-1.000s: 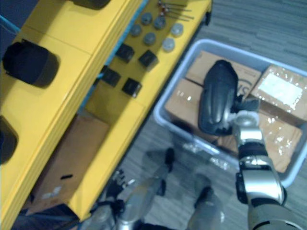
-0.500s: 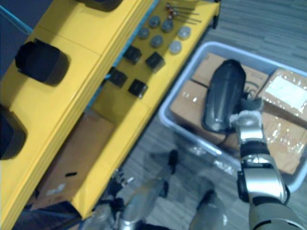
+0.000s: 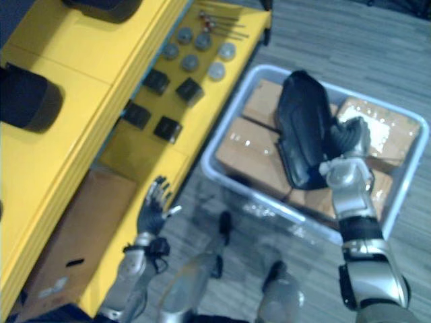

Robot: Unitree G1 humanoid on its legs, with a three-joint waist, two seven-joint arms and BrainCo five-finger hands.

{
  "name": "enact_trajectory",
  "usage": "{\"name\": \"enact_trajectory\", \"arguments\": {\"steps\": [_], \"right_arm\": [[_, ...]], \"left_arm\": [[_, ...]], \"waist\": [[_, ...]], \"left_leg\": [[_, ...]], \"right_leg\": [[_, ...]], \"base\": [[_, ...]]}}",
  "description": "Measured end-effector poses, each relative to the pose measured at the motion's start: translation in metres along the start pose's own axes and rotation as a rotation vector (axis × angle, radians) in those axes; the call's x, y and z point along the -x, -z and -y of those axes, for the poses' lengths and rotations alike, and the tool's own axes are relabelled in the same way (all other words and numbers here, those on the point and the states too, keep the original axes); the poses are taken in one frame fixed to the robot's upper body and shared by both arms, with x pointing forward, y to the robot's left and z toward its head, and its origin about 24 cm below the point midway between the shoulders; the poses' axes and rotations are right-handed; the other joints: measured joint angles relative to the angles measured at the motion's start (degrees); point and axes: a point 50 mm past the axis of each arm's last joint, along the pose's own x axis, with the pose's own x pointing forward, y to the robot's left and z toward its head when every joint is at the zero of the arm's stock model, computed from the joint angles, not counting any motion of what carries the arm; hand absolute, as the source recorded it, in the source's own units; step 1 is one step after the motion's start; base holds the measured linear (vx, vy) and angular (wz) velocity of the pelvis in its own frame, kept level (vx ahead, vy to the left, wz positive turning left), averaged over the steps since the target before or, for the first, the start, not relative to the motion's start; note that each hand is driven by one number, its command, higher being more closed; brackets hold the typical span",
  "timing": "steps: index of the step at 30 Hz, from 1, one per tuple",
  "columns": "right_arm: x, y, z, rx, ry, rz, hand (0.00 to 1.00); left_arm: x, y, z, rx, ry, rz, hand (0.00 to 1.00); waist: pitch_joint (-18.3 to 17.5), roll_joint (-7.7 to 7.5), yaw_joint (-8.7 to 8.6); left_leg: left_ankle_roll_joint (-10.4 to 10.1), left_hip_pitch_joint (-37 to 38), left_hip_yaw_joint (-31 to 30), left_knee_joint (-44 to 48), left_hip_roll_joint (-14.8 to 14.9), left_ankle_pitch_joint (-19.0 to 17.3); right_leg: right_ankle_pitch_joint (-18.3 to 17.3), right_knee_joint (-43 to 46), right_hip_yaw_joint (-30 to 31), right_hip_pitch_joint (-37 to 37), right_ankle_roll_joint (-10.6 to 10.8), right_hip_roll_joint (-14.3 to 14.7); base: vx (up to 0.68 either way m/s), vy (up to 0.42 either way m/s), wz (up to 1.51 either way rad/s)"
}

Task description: Walk over and take plastic housings, then place them on the shelf

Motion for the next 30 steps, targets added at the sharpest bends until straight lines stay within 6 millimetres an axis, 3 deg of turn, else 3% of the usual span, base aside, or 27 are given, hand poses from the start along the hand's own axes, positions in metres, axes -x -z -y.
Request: {"name": "enact_trajectory", "arguments": {"steps": [7, 12, 15, 17, 20, 30], "right_arm": [[0.016, -0.014, -0.021, 0.000, 0.000, 0.101, 1.00], [0.022, -0.023, -0.026, -0.018, 0.082, 0.154, 1.00], [0.024, -0.037, -0.027, -0.058, 0.128, 0.213, 1.00], [0.027, -0.058, -0.027, -0.114, 0.166, 0.306, 1.00], [0.029, -0.073, -0.027, -0.144, 0.187, 0.381, 1.00], [0.041, -0.085, -0.045, -0.207, 0.138, 0.425, 1.00]], "left_arm": [[-0.018, -0.005, 0.025, -0.038, 0.164, -0.066, 0.00], [-0.039, -0.003, 0.052, 0.096, 0.335, -0.240, 0.00], [-0.053, 0.006, 0.059, 0.170, 0.360, -0.366, 0.00], [-0.060, 0.010, 0.062, 0.228, 0.372, -0.441, 0.00], [-0.068, 0.006, 0.069, 0.253, 0.388, -0.452, 0.00], [-0.090, -0.014, 0.075, 0.298, 0.336, -0.353, 0.00]], "waist": [[0.03, -1.63, -1.16], [-0.21, -2.22, -1.52], [-0.18, -2.27, -2.18], [-0.10, -2.93, -2.95], [-0.36, -3.63, -4.29], [-0.32, -3.93, -5.36]], "left_leg": [[0.33, 1.25, 2.16, -0.02, 0.87, -1.24], [0.45, 1.34, 3.65, -0.02, 0.93, -1.31], [0.60, 1.49, 4.24, -0.02, 0.92, -1.41], [0.78, 1.50, 5.46, -0.02, 1.06, -1.42], [0.95, 1.81, 6.11, -0.02, 1.11, -1.32], [0.86, 3.23, 7.18, -0.06, 1.31, -1.68]], "right_leg": [[1.48, -2.00, 1.72, 0.78, -0.05, 1.02], [2.67, -3.29, 3.49, 0.57, 0.40, 1.45], [3.02, -3.59, 4.23, 0.43, 0.54, 1.46], [3.12, -3.29, 5.54, -0.46, 0.55, 1.44], [3.38, -3.21, 6.17, -0.50, 0.60, 1.43], [3.57, -3.10, 7.58, -0.15, 0.61, 1.42]], "base": [[-0.01, -0.033, -0.15], [0.01, -0.021, -0.14], [0.01, -0.024, -0.11], [0.00, -0.040, -0.21], [0.02, -0.045, -0.14], [-0.01, -0.041, -0.07]]}}
